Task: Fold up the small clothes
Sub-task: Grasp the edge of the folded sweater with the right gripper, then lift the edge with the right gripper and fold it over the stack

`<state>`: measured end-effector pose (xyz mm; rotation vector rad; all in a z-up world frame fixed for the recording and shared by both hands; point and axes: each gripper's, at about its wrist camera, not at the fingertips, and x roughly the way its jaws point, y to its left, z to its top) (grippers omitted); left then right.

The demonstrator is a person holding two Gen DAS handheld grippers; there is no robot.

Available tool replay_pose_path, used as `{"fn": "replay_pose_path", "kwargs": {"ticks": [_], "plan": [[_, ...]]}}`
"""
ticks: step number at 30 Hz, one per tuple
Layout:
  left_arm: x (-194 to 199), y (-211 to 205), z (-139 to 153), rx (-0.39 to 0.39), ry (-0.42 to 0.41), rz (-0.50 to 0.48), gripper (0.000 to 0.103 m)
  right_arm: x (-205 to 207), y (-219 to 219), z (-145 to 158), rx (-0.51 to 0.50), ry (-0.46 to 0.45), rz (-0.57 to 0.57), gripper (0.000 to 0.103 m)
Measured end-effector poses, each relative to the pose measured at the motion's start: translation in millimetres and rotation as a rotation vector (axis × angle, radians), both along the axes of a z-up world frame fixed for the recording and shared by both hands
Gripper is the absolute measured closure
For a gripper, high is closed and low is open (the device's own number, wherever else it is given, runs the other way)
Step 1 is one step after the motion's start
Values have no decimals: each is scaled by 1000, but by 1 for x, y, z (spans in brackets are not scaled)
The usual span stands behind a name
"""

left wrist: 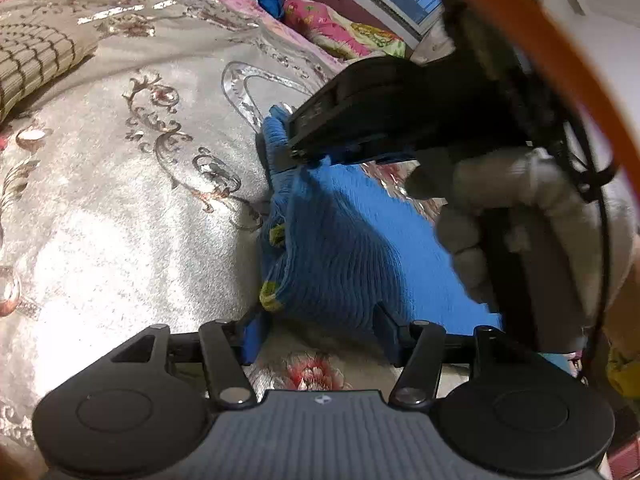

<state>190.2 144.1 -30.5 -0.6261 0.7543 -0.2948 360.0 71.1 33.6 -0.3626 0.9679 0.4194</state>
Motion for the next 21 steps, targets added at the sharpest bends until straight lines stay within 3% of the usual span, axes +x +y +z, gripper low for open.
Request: {"fn": "replay_pose_path", "kwargs": {"ticks": [13, 17, 21], "plan": [[-15, -15, 7, 58, -60, 160, 36, -9, -62, 42, 241, 10, -21, 93], [-20, -25, 11, 145, -89, 185, 29, -10, -82, 52, 307, 17, -25, 93], [-1, -43, 15, 201, -125, 168, 30, -9, -104, 59, 370, 27, -45, 93]]}}
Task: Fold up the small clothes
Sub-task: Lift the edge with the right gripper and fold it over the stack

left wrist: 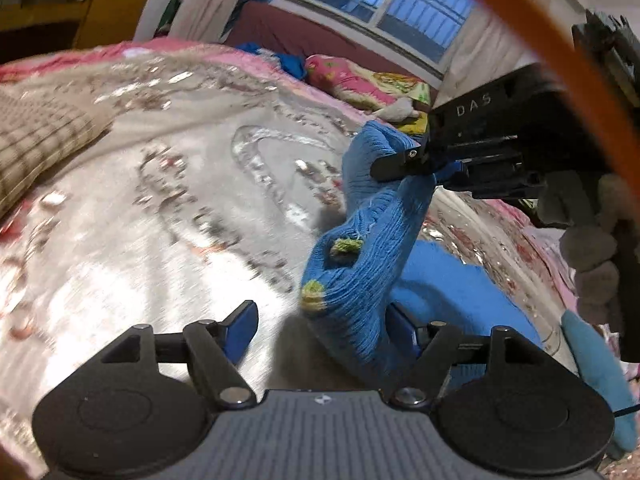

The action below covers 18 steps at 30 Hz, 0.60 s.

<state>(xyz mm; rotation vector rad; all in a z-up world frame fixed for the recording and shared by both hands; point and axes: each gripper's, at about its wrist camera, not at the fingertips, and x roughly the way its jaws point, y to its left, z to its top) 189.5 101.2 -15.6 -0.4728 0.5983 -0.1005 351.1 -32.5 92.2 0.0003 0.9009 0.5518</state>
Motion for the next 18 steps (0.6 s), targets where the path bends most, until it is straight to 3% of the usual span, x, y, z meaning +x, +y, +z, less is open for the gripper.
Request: {"fn": "replay_pose_path", "kwargs": {"ticks": [1, 6, 8, 14, 18], "plan": [[3, -5, 2, 10, -8, -8, 31, 0, -6, 2, 14, 4, -5, 93], [9, -35, 24, 34, -58, -84, 58, -4, -47, 15, 87, 1, -39, 93], [11, -49, 37, 38, -82, -127, 63, -6, -68, 22, 118, -7, -60, 93], [15, -107, 71, 68, -156, -255, 65, -12, -145, 40, 220, -42, -159, 93], [20, -155, 79, 123, -187, -333, 65, -12, -198, 32, 275, -31, -235, 93]]}}
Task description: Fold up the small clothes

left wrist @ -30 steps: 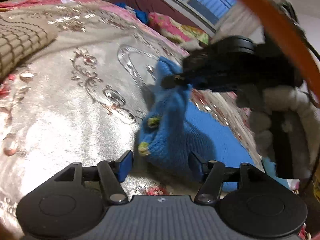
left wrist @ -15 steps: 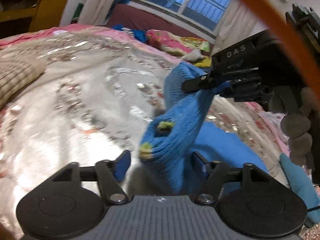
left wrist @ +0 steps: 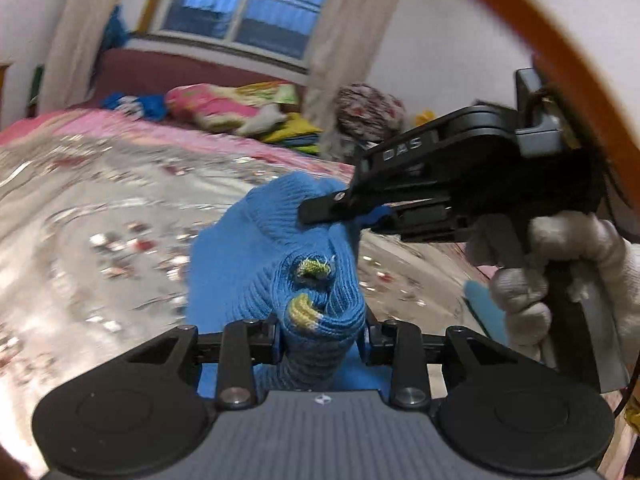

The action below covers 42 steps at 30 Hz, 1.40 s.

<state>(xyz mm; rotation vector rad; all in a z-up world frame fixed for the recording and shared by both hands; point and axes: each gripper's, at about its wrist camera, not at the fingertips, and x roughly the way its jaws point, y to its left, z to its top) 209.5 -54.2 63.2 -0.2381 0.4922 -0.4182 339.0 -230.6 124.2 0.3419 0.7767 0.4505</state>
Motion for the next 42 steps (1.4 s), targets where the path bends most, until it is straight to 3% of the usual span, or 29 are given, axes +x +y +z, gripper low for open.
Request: {"fn": "replay_pose_path", "kwargs": {"ticks": [9, 15, 21, 27, 32, 37, 42], "plan": [[5, -76, -38, 190, 69, -116, 65, 1, -74, -69, 35, 128, -116, 92], [3, -90, -49, 193, 123, -138, 61, -2, -92, -96, 43, 164, -155, 87], [-3, -94, -45, 133, 144, -184, 51, 1, -89, -95, 20, 150, -177, 87], [-17, -87, -41, 125, 156, -258, 48, 0, -86, -88, -38, 125, -187, 86], [-39, -68, -33, 128, 159, -293, 48, -18, -86, -65, -127, 29, -236, 86], [-42, -43, -20, 117, 138, -240, 48, -37, -73, -47, -28, -10, -122, 86], [-29, -21, -15, 127, 138, -132, 47, -48, -43, -59, -89, 4, -7, 86]]}}
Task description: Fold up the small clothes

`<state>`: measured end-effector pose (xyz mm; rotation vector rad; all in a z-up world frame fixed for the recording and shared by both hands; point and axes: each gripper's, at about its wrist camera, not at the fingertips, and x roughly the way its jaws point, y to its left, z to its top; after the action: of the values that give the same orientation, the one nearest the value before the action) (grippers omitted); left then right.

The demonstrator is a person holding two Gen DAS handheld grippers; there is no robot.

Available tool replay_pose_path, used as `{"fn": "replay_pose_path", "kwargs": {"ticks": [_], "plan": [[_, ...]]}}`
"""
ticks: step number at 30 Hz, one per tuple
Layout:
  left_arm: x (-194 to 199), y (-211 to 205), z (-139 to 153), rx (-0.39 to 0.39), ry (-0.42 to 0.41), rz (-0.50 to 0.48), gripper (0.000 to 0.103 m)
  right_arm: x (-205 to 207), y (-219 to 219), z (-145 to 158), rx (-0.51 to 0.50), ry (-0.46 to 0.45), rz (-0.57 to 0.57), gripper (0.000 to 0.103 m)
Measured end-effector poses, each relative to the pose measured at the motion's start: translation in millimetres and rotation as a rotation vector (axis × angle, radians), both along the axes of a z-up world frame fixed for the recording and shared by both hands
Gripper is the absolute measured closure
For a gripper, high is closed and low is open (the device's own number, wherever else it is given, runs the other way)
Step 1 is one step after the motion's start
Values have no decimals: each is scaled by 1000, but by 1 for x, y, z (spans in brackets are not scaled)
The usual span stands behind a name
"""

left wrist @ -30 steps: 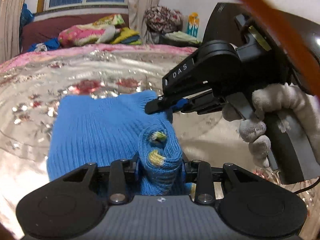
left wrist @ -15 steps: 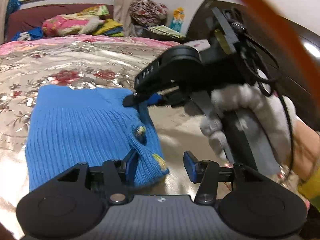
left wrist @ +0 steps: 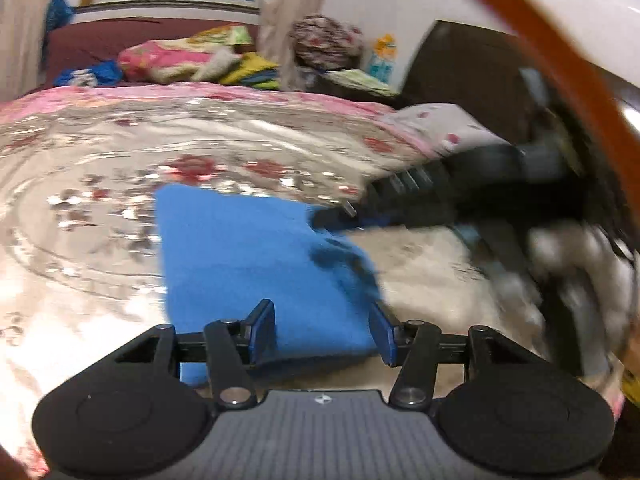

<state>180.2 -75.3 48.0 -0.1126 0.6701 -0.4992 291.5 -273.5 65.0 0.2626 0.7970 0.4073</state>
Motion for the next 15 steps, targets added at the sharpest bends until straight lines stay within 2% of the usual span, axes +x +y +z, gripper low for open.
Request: {"fn": "replay_pose_path", "kwargs": {"ticks": [2, 4, 7, 10, 15], "plan": [[8, 7, -4, 15, 6, 40, 47, 0, 5, -9, -67, 25, -14, 86], [16, 13, -9, 28, 26, 71, 47, 2, 2, -20, -111, 54, -43, 94], [26, 18, -20, 33, 67, 96, 47, -6, -9, -31, -85, 70, -75, 99], [28, 20, -28, 30, 97, 102, 47, -14, -15, -35, -77, 65, -91, 99], [24, 17, -25, 58, 89, 101, 46, -21, -15, -24, -83, 58, -115, 99]]}}
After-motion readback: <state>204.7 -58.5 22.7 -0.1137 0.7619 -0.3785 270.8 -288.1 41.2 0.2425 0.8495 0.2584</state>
